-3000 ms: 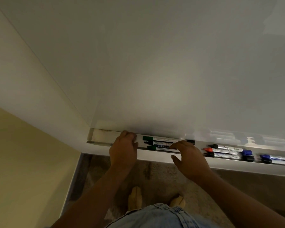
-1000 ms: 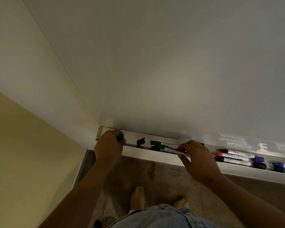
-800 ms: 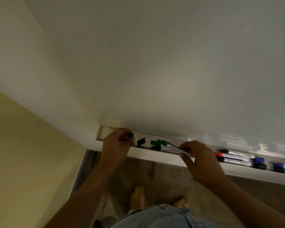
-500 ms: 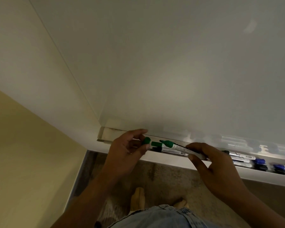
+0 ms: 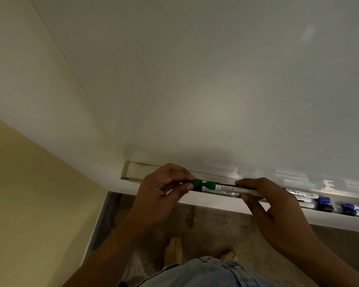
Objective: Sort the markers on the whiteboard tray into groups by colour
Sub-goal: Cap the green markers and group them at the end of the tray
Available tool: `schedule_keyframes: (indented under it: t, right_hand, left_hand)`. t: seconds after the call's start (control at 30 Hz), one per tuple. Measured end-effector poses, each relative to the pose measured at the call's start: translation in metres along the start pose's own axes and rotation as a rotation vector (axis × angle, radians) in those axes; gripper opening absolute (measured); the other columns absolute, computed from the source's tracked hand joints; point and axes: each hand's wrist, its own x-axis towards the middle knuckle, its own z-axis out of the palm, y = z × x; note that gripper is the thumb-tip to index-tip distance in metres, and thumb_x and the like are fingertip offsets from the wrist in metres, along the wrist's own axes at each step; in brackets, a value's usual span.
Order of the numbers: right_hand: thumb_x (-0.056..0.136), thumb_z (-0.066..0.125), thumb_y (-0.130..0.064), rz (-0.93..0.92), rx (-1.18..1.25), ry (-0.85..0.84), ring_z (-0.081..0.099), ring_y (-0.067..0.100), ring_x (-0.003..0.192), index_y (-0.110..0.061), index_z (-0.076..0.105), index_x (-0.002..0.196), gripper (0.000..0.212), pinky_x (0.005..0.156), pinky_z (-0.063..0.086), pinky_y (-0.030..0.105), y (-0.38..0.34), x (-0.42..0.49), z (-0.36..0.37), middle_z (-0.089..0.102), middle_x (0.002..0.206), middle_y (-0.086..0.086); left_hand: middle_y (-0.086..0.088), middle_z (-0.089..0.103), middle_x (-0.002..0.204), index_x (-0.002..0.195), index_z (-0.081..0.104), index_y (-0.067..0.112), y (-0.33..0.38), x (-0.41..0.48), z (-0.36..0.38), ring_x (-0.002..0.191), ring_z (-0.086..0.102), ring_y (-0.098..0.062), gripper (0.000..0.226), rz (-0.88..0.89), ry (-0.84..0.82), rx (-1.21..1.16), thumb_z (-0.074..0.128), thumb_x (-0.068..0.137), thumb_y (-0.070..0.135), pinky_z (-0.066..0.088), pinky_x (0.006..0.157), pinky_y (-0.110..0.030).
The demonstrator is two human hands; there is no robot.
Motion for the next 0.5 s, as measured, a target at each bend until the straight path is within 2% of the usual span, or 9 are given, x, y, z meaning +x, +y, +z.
schedule_keyframes:
  t: [0.13, 0.23, 0.3, 0.37, 0.43, 0.5]
  right_hand:
    - [0.086, 0.05, -0.034, -0.003, -0.004, -0.057, 0.056, -0.007, 0.097, -0.04, 0.057, 0.111, 0.027, 0.064, 0.041, 0.002, -0.003, 0.001, 0.002, 0.057, 0.104, -0.03]
    - [0.087, 0.054, -0.032, 0.017, -0.013, -0.096, 0.055, -0.005, 0.096, -0.045, 0.052, 0.111, 0.028, 0.063, 0.043, 0.006, -0.004, 0.001, 0.003, 0.057, 0.102, -0.03]
    - [0.085, 0.052, -0.047, 0.022, -0.022, -0.161, 0.05, -0.008, 0.102, -0.05, 0.048, 0.112, 0.027, 0.063, 0.043, 0.007, -0.007, 0.002, 0.004, 0.053, 0.105, -0.033]
    - [0.08, 0.046, -0.067, 0.025, -0.049, -0.225, 0.046, -0.01, 0.106, -0.052, 0.046, 0.111, 0.035, 0.08, 0.041, 0.016, -0.008, 0.003, 0.007, 0.049, 0.106, -0.037]
    - [0.072, 0.043, -0.081, 0.061, -0.102, -0.215, 0.052, -0.004, 0.093, -0.046, 0.054, 0.095, 0.043, 0.078, 0.046, 0.029, -0.009, 0.004, 0.013, 0.054, 0.092, -0.03]
    - [0.065, 0.041, -0.089, 0.113, -0.159, -0.161, 0.056, 0.001, 0.07, -0.034, 0.056, 0.069, 0.057, 0.065, 0.05, 0.034, -0.009, 0.006, 0.018, 0.058, 0.068, -0.016]
  left_hand:
    - [0.014, 0.066, 0.101, 0.096, 0.071, 0.021, 0.003, 0.0, 0.005, 0.093, 0.065, -0.009, 0.024, 0.025, -0.017, 0.012, 0.072, 0.077, 0.007, 0.056, 0.08, -0.023]
    - [0.014, 0.069, 0.099, 0.095, 0.07, 0.025, 0.006, -0.002, 0.008, 0.091, 0.067, -0.008, 0.025, -0.008, 0.006, -0.025, 0.075, 0.075, 0.012, 0.057, 0.078, -0.025]
    - [0.016, 0.07, 0.099, 0.095, 0.067, 0.034, 0.009, -0.005, 0.013, 0.09, 0.067, -0.006, 0.031, -0.03, -0.009, -0.033, 0.077, 0.073, 0.014, 0.057, 0.076, -0.022]
    - [0.015, 0.07, 0.096, 0.095, 0.065, 0.038, 0.013, -0.008, 0.021, 0.09, 0.067, -0.004, 0.034, 0.003, -0.042, -0.003, 0.078, 0.073, 0.016, 0.056, 0.076, -0.021]
    - [0.018, 0.067, 0.096, 0.1, 0.063, 0.035, 0.016, -0.011, 0.029, 0.091, 0.065, -0.001, 0.033, 0.076, -0.061, 0.046, 0.077, 0.075, 0.019, 0.054, 0.077, -0.016]
    - [0.018, 0.065, 0.098, 0.104, 0.062, 0.027, 0.017, -0.015, 0.038, 0.093, 0.062, 0.002, 0.028, 0.127, -0.084, 0.119, 0.073, 0.078, 0.025, 0.05, 0.078, -0.01]
